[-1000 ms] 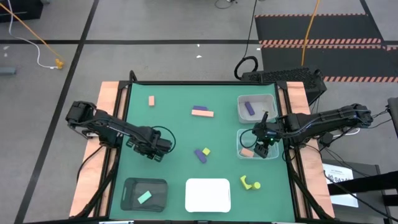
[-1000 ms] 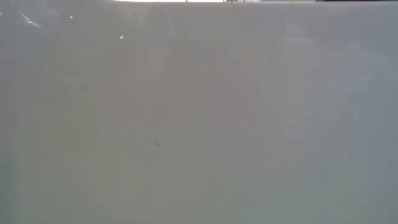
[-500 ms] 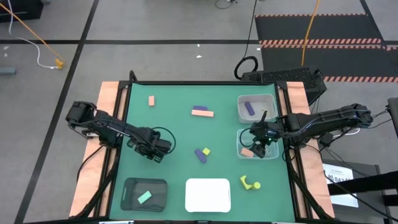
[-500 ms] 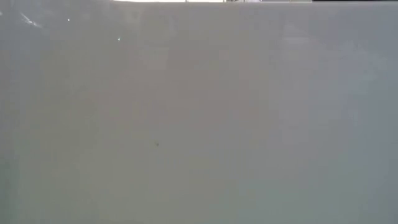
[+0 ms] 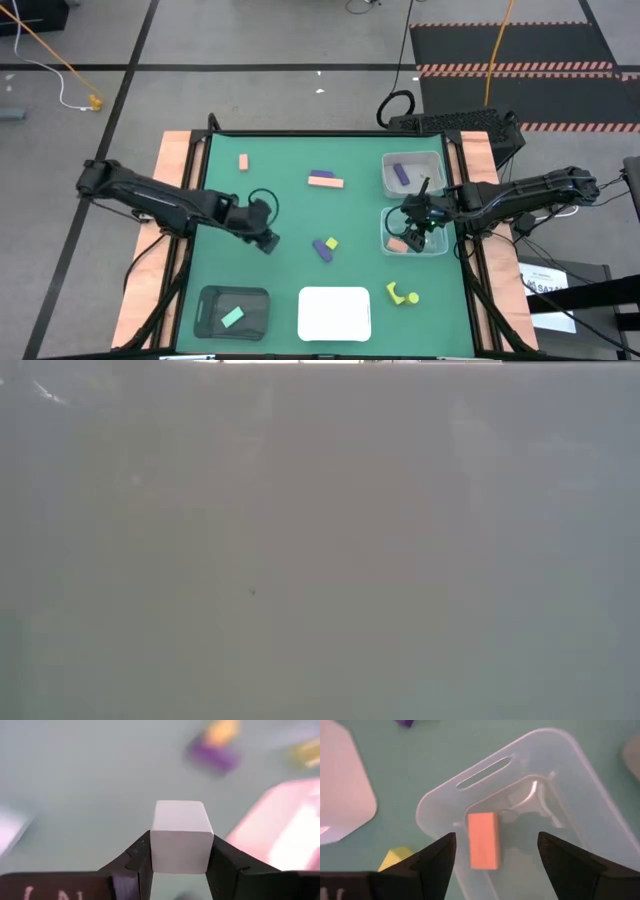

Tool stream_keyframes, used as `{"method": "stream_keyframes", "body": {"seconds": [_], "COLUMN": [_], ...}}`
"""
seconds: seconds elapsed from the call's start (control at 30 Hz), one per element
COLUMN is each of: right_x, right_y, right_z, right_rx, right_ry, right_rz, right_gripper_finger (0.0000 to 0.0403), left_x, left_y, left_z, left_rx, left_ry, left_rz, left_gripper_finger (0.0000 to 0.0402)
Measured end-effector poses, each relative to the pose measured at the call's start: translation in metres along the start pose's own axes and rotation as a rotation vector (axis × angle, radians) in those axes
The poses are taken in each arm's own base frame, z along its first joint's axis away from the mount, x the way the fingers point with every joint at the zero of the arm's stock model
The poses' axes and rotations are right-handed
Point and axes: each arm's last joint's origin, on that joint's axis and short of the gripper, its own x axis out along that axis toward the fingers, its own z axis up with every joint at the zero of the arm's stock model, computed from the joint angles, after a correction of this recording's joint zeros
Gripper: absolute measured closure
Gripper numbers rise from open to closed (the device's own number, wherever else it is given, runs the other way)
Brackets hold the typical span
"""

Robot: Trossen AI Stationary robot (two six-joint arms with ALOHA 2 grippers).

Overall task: Sort & place blocks by color
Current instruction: Put the bottom light blue block into the black bin

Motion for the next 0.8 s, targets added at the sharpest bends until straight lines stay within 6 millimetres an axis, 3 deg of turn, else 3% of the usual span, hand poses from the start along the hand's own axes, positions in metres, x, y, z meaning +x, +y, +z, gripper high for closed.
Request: {"method": "stream_keyframes", "body": {"seconds": [0.17,0.5,0.8], "right_x": [0.0,-0.001,-0.003], "right_y": [-0.002,0.002,0.005], "right_z": [0.004,0.017,0.023], "right_rx": [-0.009,0.01,0.024], "right_ry": [-0.056,-0.188,-0.261], "right_rz": [-0.041,0.002,0.027], "right_gripper_finger": [0.0131,0.0131,0.0131], "left_x": [-0.022,-0.031,-0.035], "left_y": [-0.016,-0.044,-0.056], "left_z": [0.018,0.049,0.058], "left_rx": [0.131,0.428,0.545], "left_ry": [-0.273,-0.634,-0.8], "left_rz": [-0.19,-0.399,-0.476], "left_gripper_finger": [0.0268,0.0268,0.0268]}}
